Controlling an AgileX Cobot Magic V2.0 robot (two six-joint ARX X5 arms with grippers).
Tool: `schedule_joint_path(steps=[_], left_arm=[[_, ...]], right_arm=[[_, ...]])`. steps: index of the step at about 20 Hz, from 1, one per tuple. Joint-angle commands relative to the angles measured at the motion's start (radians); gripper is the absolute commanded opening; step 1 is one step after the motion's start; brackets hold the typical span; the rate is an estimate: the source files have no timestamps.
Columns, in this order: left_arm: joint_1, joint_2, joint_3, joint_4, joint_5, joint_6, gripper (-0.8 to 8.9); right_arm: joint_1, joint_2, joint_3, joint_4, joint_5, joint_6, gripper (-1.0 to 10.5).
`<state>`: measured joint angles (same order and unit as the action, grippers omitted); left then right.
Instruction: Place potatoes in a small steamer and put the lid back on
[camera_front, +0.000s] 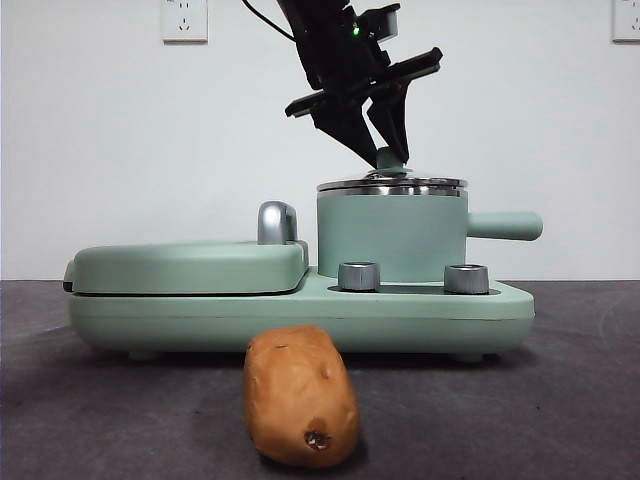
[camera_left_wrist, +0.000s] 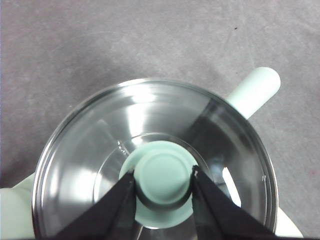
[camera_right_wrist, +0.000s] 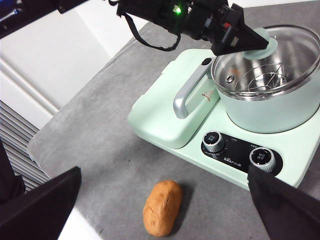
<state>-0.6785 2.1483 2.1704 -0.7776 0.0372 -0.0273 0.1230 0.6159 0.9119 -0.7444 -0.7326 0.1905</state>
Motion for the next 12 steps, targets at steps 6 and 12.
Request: schedule_joint_path(steps=[6,12], left_arm=[[-0.001,0.011,0.205,-0.119,-0.024,0.012,0.05],[0.023,-0.038,0.209,-0.15,-0.042,0.021,0.05]], right_arm=[[0.002,0.003,0.012,0.005,0.0,0.008,5.9],[0.002,0.004,0.012,-0.013,0.002,0.008,5.9]])
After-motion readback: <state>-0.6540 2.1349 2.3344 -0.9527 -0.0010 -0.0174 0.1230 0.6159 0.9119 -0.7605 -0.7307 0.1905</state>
